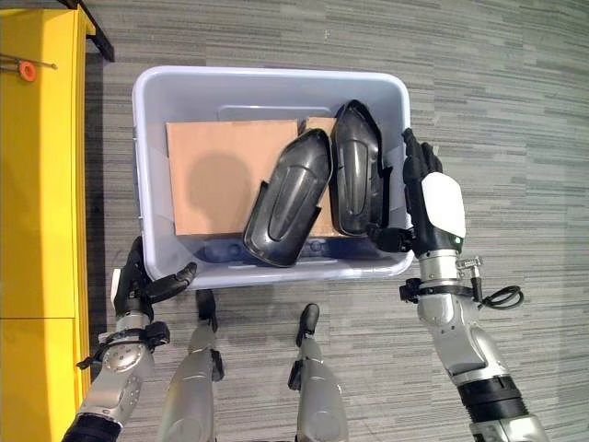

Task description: Move parts from the plastic box to the shelf.

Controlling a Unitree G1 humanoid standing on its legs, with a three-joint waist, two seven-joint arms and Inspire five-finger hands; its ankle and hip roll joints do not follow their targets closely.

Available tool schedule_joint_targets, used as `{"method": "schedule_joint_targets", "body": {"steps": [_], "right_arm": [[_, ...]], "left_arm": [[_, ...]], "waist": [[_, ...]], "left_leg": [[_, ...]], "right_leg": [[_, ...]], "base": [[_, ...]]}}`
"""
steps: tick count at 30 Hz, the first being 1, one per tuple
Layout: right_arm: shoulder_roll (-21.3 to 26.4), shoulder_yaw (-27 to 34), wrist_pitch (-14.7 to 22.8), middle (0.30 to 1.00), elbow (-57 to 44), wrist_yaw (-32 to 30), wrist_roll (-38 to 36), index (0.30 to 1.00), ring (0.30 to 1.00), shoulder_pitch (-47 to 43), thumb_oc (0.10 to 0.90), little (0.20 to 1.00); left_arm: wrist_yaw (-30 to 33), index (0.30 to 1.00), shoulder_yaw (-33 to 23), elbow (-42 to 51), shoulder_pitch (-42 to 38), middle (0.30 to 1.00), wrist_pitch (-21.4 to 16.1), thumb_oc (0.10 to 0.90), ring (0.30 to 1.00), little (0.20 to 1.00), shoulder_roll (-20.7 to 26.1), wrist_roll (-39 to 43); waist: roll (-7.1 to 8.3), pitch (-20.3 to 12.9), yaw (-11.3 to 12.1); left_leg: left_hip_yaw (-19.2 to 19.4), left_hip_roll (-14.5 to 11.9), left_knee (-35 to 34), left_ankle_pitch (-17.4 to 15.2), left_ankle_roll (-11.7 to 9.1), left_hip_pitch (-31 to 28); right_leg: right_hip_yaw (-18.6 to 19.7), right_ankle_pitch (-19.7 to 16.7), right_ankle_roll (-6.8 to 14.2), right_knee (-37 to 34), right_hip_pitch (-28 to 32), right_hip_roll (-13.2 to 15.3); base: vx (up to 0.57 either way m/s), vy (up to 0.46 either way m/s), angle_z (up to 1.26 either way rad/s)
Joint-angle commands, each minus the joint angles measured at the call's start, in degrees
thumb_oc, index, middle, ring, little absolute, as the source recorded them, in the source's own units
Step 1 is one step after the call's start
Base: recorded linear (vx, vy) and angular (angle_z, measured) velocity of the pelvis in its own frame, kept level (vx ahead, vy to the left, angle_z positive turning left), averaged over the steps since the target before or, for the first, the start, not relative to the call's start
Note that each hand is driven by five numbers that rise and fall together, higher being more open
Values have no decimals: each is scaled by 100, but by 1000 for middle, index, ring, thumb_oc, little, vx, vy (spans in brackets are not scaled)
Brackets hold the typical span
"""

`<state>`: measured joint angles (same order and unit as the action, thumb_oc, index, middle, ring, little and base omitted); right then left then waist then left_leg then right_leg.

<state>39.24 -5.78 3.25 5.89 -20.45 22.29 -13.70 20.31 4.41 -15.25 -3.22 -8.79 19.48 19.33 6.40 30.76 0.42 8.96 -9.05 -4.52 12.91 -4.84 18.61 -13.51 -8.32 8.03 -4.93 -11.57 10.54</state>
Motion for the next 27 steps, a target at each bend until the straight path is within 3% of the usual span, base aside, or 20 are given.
{"method": "schedule_joint_targets", "body": {"steps": [1,27], "right_arm": [[406,153,167,1000,-185,-181,-53,1000,1000,-462,900,1000],[370,-495,169,1000,807,20,-113,1000,1000,-906,900,1000]], "left_arm": [[-54,1000,-146,141,242,1000,-253,900,1000,1000,215,-294],[-124,1000,-51,57,177,1000,-336,900,1000,1000,265,-183]], "waist": [[104,-103,117],[65,-97,193]], "left_leg": [[185,-277,-48,-848,-325,-728],[153,-253,-48,-837,-319,-643]], "right_leg": [[122,-49,85,213,26,290],[66,-29,69,227,-30,302]], "base": [[0,0,0],[0,0,0]]}}
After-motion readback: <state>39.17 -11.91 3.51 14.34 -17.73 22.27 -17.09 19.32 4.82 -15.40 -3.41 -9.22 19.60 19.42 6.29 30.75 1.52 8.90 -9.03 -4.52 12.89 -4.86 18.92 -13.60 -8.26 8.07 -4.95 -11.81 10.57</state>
